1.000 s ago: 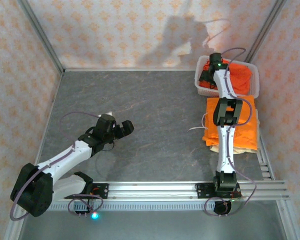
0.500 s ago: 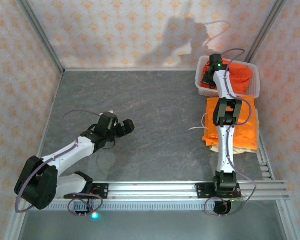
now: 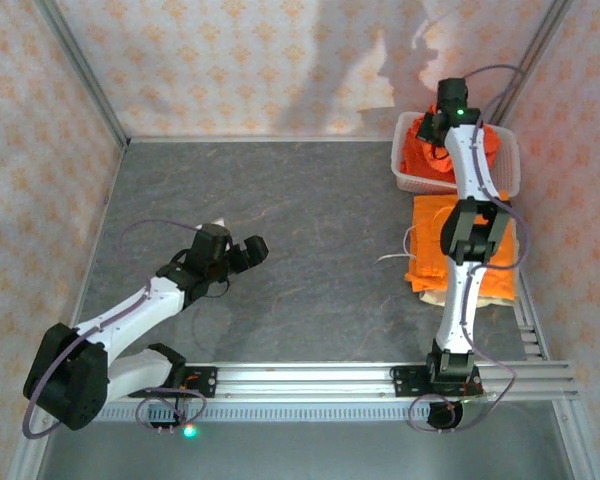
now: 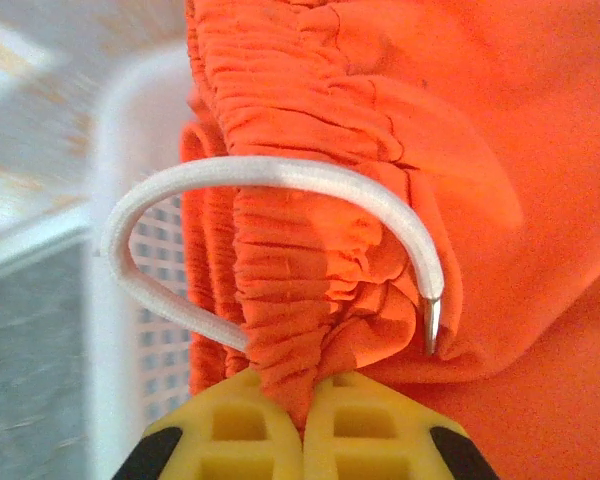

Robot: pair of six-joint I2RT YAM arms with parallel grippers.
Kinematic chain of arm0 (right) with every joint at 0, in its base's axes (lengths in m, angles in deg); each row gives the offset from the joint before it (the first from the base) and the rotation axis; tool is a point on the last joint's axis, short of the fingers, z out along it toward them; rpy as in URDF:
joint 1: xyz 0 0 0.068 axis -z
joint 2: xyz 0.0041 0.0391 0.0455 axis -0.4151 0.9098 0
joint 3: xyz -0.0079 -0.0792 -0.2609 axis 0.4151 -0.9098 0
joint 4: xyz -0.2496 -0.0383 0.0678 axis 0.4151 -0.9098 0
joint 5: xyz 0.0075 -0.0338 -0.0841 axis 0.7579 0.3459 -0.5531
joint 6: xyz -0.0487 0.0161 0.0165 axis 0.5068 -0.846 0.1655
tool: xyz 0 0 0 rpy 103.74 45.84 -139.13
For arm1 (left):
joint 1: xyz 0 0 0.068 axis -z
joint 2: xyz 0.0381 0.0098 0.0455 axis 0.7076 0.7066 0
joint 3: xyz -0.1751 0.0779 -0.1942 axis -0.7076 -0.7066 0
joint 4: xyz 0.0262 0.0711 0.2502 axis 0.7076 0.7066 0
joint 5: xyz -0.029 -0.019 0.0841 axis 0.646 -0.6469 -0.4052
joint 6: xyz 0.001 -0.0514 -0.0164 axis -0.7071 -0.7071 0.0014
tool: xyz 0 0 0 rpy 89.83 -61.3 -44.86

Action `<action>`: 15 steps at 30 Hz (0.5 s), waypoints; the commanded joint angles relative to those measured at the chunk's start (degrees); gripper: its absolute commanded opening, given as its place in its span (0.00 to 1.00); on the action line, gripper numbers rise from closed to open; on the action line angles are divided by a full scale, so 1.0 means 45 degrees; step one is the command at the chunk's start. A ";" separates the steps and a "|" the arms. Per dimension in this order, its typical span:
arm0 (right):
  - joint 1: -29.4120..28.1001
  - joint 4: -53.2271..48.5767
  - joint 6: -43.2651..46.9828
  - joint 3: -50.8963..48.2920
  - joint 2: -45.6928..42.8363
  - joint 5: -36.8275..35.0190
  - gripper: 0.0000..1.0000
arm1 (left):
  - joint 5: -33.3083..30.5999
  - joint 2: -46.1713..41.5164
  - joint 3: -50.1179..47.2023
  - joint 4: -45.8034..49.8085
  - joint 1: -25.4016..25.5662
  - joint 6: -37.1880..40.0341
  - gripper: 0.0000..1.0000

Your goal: Fold and stack the shorts

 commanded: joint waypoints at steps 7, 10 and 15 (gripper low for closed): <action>-0.1309 0.2335 0.0115 -0.3453 -0.5146 0.0268 0.00 | -0.0211 -0.0919 -0.0271 0.0439 -0.0125 -0.0156 1.00; -0.1811 0.2294 0.0448 -0.3388 -0.6346 0.0856 0.00 | -0.0247 -0.1119 -0.0329 0.0486 -0.0124 -0.0201 1.00; -0.3350 0.1842 0.1606 -0.2804 -0.7916 0.1665 0.00 | -0.0208 -0.1317 -0.0466 0.0325 -0.0133 -0.0398 1.00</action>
